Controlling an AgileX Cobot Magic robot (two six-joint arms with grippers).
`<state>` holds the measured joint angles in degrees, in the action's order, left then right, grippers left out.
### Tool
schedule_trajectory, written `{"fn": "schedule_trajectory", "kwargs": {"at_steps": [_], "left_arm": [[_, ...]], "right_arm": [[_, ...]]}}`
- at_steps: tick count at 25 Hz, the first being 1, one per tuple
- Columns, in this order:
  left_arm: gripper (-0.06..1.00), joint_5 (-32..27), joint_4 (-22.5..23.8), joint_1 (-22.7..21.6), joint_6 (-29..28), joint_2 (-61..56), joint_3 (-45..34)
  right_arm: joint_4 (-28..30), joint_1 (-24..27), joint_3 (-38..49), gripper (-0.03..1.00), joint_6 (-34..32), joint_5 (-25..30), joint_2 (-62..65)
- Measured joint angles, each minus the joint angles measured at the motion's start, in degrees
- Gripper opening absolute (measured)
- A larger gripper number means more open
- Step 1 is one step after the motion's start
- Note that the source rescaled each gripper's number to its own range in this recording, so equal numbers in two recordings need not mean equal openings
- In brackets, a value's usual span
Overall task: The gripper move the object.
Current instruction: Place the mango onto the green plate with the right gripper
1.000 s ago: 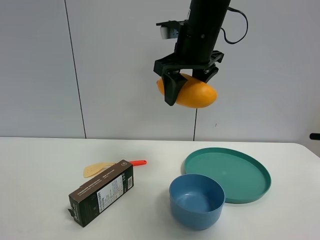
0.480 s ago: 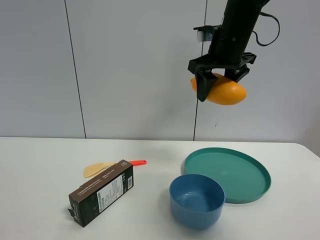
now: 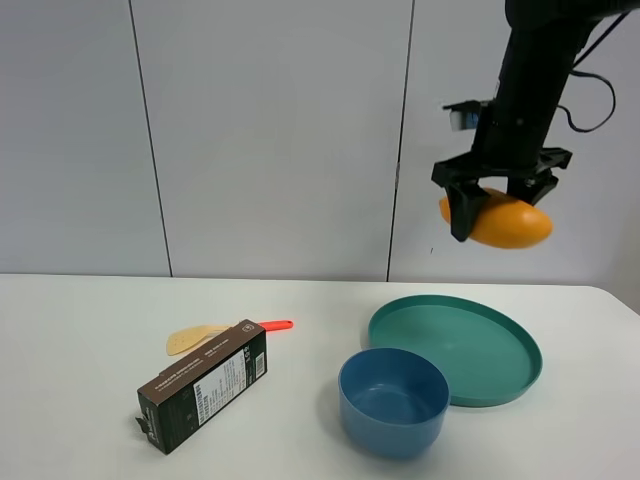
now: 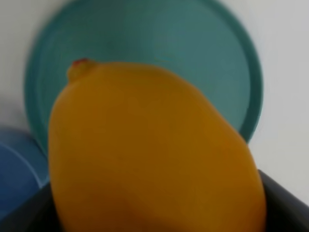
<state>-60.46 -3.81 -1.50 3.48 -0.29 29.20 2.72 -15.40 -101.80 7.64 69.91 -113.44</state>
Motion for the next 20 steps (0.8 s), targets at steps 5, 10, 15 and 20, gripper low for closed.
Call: {"fn": "schedule_trajectory", "kwargs": {"at_steps": [5,10,15,20], "left_arm": [[1.00,0.0,0.0,0.0,0.0,0.0,0.0],[1.00,0.0,0.0,0.0,0.0,0.0,0.0],[1.00,0.0,0.0,0.0,0.0,0.0,0.0],[1.00,0.0,0.0,0.0,0.0,0.0,0.0]], "right_arm": [[-2.2,0.2,8.4,0.00,-0.3,-1.9,0.0],[-2.7,0.3,17.0,0.00,-2.6,-14.8,0.0],[-2.2,1.2,23.2,0.00,-2.1,-28.5,0.0],[-1.5,1.4,25.0,0.00,2.6,-36.2,-0.5]]}}
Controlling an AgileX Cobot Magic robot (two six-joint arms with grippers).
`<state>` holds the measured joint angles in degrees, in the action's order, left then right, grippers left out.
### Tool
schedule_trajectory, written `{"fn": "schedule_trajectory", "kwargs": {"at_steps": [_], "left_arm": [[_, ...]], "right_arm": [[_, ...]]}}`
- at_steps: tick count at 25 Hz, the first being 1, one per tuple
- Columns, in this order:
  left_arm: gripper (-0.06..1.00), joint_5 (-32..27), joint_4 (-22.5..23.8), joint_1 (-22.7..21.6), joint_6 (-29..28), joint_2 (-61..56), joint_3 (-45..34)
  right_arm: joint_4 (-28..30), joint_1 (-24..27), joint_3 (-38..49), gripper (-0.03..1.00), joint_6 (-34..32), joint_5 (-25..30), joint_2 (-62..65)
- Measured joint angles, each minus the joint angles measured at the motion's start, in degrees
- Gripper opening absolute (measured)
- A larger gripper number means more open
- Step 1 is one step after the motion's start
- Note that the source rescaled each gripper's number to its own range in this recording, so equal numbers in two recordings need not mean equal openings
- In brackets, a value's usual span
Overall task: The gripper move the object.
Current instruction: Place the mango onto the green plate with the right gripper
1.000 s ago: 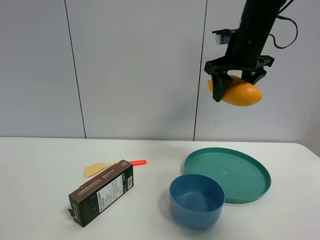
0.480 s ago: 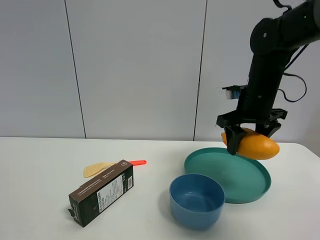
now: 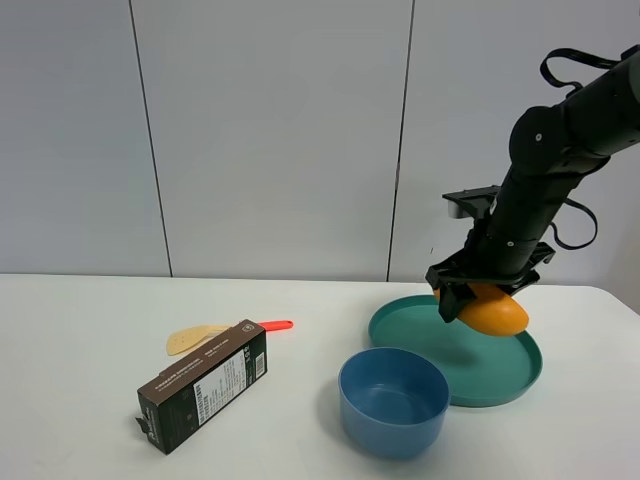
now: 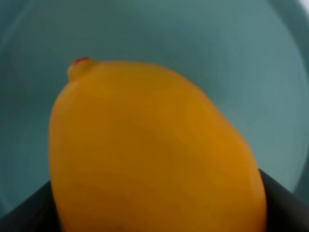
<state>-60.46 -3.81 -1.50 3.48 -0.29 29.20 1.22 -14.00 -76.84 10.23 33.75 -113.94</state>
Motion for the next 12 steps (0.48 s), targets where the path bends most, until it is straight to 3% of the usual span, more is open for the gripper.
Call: {"fn": "schedule_trajectory", "kwargs": {"at_steps": [7,12], "left_arm": [[1.00,0.0,0.0,0.0,0.0,0.0,0.0],[1.00,0.0,0.0,0.0,0.0,0.0,0.0]], "right_arm": [[0.5,0.0,0.6,0.00,3.5,-6.9,-2.2],[0.5,0.0,0.6,0.00,3.9,-8.8,-4.4]]}}
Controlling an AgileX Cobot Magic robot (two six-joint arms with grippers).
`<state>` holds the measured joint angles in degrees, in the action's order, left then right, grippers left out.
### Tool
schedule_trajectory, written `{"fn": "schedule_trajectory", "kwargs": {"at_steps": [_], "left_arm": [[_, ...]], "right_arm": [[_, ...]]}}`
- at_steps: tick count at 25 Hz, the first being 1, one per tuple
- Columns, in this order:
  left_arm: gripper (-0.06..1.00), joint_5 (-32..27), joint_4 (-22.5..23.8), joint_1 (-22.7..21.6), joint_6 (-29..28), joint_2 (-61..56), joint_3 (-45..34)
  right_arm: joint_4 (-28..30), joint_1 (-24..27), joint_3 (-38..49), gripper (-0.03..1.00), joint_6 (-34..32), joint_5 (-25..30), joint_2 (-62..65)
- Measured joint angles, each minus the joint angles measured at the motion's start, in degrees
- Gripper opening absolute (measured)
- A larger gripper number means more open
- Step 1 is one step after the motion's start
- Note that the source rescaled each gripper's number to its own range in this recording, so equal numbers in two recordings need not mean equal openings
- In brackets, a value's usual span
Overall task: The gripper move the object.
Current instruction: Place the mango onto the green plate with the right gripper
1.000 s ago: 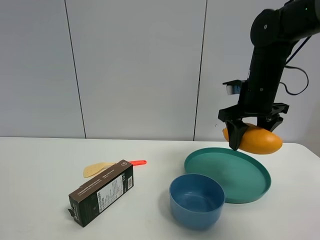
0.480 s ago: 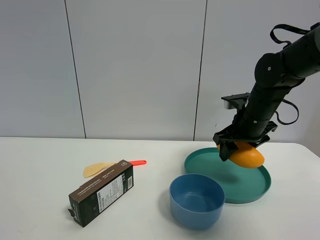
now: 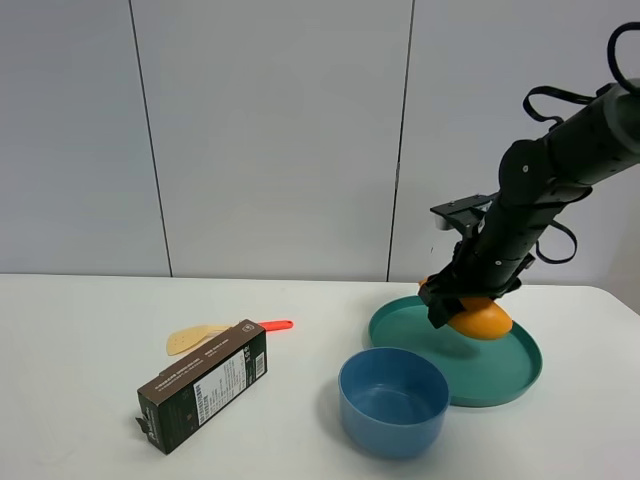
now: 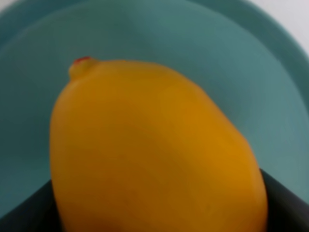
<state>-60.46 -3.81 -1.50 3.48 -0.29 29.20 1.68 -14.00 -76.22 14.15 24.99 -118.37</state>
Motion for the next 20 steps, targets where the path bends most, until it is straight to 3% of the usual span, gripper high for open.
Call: {"fn": "schedule_trajectory", "kwargs": {"at_steps": [14,15,16,19,20], "left_arm": [[1.00,0.0,0.0,0.0,0.0,0.0,0.0],[1.00,0.0,0.0,0.0,0.0,0.0,0.0],[1.00,0.0,0.0,0.0,0.0,0.0,0.0],[1.00,0.0,0.0,0.0,0.0,0.0,0.0],[1.00,0.0,0.0,0.0,0.0,0.0,0.0]], "right_arm": [[-0.1,0.0,0.0,0.00,0.0,-1.3,-3.5],[-0.1,0.0,0.0,0.04,0.0,-1.4,-3.5],[-0.1,0.0,0.0,0.17,-0.1,-1.6,-3.5],[-0.2,0.0,0.0,0.70,-1.1,-3.0,-3.5],[-0.7,0.0,0.0,0.79,-1.3,-3.1,-3.5]]}}
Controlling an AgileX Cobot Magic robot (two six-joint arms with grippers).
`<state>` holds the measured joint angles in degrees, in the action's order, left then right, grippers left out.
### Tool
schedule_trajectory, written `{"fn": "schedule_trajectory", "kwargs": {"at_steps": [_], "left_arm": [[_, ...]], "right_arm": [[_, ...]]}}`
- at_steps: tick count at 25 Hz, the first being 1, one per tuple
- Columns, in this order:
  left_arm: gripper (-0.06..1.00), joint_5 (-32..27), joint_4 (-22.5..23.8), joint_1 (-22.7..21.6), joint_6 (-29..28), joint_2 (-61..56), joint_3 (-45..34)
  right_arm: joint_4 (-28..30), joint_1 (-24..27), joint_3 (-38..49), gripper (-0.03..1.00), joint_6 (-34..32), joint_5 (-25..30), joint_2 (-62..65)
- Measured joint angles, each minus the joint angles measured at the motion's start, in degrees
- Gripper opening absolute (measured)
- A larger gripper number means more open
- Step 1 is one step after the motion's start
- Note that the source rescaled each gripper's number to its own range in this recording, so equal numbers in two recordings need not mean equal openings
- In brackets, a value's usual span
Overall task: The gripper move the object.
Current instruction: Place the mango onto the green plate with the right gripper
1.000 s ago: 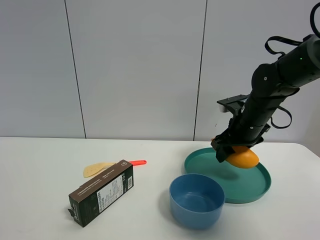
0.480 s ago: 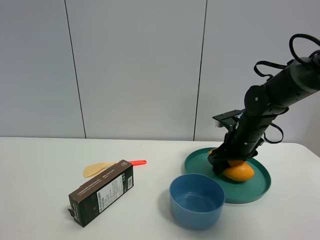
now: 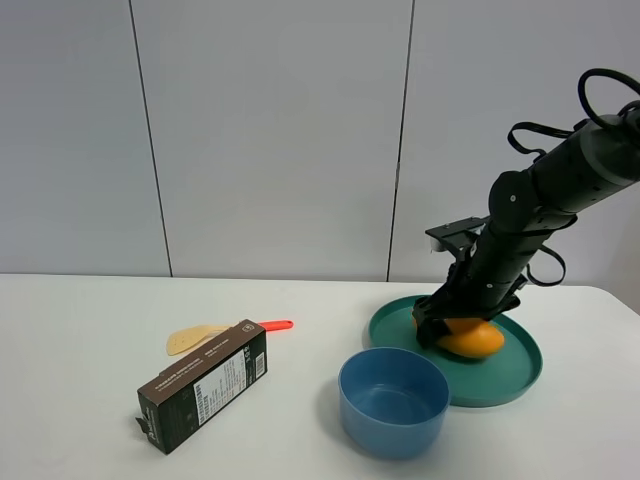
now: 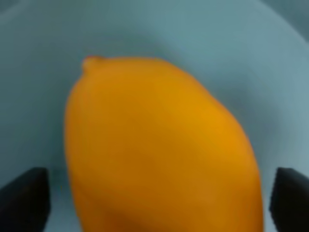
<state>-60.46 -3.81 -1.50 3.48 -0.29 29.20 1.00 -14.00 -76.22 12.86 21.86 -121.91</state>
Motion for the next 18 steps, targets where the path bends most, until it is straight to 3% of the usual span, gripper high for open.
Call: {"fn": "schedule_trajectory", "kwargs": {"at_steps": [2,7,14,18], "left_arm": [[1.00,0.0,0.0,0.0,0.0,0.0,0.0],[1.00,0.0,0.0,0.0,0.0,0.0,0.0],[1.00,0.0,0.0,0.0,0.0,0.0,0.0],[1.00,0.0,0.0,0.0,0.0,0.0,0.0]], "right_arm": [[-0.4,0.0,0.0,0.89,-0.2,-0.1,0.0],[-1.0,0.0,0.0,0.93,-0.9,1.3,0.7],[-0.6,0.0,0.0,0.93,-1.3,8.5,10.3],[-0.6,0.0,0.0,0.93,-1.3,17.1,17.2]]}}
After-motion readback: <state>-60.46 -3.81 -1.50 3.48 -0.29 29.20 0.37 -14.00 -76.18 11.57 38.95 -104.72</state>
